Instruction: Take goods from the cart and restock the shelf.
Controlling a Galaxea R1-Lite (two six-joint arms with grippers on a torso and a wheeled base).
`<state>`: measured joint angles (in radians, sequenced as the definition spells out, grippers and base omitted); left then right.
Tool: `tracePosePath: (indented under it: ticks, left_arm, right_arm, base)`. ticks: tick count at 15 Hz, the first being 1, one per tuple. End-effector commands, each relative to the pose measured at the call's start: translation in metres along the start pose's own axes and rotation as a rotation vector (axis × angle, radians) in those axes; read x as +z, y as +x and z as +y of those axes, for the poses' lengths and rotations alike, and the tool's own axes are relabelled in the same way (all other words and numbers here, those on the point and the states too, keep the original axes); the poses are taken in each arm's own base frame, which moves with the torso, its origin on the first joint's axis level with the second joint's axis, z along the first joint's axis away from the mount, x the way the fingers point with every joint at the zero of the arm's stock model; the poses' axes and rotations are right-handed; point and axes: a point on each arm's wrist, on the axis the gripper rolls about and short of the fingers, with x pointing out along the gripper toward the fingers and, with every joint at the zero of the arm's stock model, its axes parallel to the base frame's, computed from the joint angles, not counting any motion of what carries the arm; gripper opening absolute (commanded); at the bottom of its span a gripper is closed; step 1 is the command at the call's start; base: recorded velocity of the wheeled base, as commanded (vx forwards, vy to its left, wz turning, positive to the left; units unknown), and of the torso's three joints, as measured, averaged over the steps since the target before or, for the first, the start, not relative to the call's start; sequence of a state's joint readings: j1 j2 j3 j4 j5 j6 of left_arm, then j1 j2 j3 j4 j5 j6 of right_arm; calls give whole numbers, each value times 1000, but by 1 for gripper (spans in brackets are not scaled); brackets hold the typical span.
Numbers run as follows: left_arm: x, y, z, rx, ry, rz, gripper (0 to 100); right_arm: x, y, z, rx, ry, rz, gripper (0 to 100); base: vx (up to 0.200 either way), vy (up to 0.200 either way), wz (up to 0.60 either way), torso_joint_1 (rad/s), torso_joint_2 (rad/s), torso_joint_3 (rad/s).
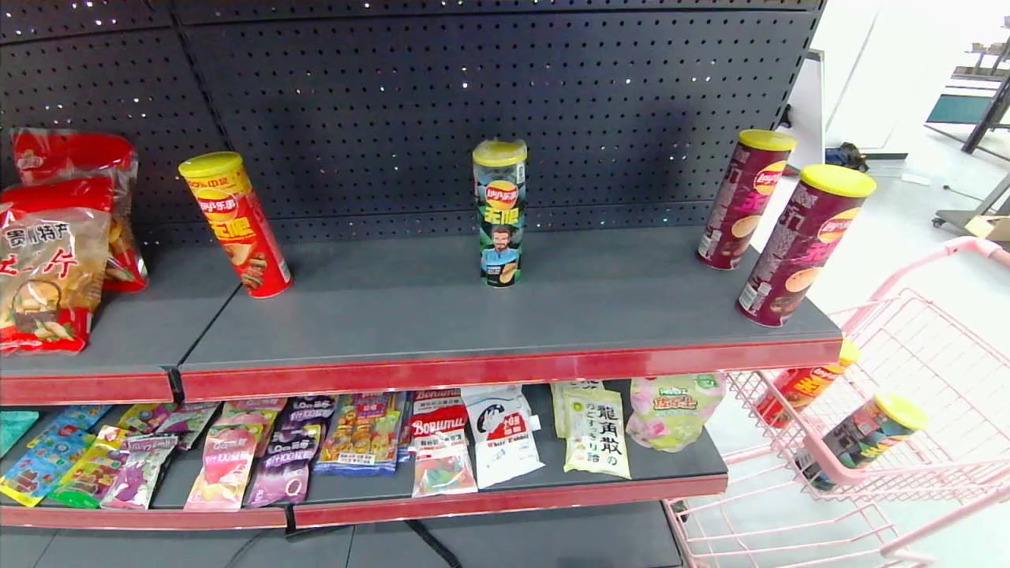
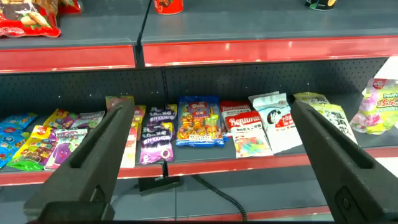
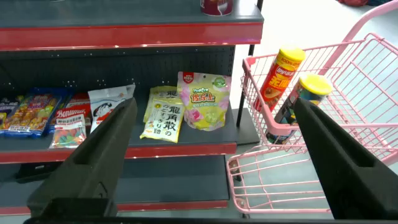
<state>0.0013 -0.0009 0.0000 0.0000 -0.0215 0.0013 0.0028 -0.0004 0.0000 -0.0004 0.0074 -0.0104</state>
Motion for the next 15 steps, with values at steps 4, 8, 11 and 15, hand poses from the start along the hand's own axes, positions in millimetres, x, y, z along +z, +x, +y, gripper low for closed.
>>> tracePosePath:
  ticks: [4,8,11,15]
  left_arm:
    - [0,0,0,0,0,1,100]
    - [0,0,0,0,-1,1,100]
    - [0,0,0,2,0,1,100]
    - [0,0,0,2,0,1,100]
  right_arm:
    - [0,0,0,1,0,-1,100]
    - [0,0,0,1,0,1,100]
    - [0,0,0,1,0,1,100]
    - [0,0,0,-1,0,1,100]
  base:
    - [0,-200,0,6,4,2]
    - [0,-200,0,2,5,4]
    - [0,-200,0,-2,1,2]
    - [0,-200,0,1,1,5]
